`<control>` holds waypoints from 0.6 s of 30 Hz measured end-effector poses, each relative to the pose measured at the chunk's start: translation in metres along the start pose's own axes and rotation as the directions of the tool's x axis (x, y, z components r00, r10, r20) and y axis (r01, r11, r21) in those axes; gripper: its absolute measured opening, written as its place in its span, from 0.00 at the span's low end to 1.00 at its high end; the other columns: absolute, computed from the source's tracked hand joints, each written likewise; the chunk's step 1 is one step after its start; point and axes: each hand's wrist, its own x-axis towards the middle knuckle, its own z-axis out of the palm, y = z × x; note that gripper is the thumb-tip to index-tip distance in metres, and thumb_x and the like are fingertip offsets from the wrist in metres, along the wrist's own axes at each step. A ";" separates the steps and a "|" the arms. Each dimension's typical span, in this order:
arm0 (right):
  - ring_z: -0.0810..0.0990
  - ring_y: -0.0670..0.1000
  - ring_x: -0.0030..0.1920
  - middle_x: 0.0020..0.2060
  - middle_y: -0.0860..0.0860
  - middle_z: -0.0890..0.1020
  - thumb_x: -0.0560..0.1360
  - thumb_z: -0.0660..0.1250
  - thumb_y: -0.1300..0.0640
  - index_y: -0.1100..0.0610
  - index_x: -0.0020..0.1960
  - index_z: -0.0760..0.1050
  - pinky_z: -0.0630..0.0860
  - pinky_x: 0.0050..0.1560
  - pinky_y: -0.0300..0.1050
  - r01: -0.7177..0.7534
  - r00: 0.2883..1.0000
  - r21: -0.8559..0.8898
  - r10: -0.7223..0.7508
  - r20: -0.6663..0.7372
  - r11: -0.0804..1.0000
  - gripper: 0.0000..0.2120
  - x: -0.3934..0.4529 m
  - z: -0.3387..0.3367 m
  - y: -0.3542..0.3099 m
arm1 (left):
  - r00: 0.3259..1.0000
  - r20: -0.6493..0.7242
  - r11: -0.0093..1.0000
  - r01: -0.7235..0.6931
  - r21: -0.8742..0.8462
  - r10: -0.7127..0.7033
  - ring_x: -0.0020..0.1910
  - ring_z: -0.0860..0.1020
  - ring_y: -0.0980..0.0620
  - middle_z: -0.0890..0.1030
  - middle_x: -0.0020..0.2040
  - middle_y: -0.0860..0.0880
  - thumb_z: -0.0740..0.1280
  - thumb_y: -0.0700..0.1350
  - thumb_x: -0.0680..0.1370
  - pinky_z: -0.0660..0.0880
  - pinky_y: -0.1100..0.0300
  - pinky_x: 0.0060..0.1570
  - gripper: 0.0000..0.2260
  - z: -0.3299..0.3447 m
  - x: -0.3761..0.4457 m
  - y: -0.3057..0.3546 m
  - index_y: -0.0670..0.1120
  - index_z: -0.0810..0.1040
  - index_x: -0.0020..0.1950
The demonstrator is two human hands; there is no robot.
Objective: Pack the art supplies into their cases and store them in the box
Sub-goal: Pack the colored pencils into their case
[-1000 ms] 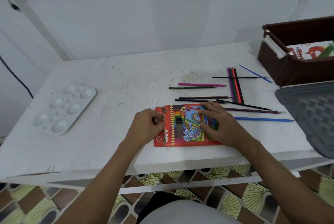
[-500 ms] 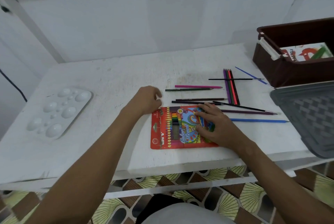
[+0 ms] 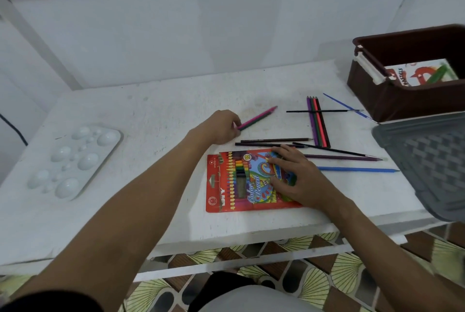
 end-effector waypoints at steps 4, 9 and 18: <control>0.52 0.40 0.72 0.73 0.44 0.63 0.74 0.65 0.42 0.49 0.69 0.69 0.58 0.70 0.45 0.005 1.000 0.005 -0.005 0.001 1.000 0.26 0.000 -0.001 0.000 | 0.995 0.025 0.993 0.099 -0.060 -0.097 0.45 0.75 0.51 0.79 0.49 0.48 0.69 0.48 0.76 0.68 0.61 0.42 0.09 -0.008 -0.021 -0.021 0.45 0.79 0.52; 0.52 0.40 0.73 0.73 0.45 0.63 0.73 0.64 0.41 0.49 0.70 0.69 0.57 0.71 0.45 0.006 1.000 -0.001 -0.006 0.011 1.000 0.27 0.000 -0.002 -0.001 | 0.972 0.048 0.964 0.233 -0.130 -0.228 0.43 0.78 0.51 0.81 0.47 0.48 0.69 0.46 0.76 0.71 0.61 0.41 0.09 -0.014 -0.060 -0.041 0.45 0.79 0.53; 0.53 0.41 0.72 0.72 0.46 0.65 0.71 0.62 0.40 0.50 0.69 0.70 0.60 0.72 0.51 0.000 1.000 0.013 0.000 -0.002 1.000 0.29 0.001 -0.001 -0.004 | 0.867 0.115 0.517 0.390 -0.762 -0.485 0.38 0.78 0.51 0.84 0.45 0.43 0.71 0.44 0.75 0.74 0.60 0.36 0.07 -0.006 -0.150 -0.021 0.46 0.81 0.52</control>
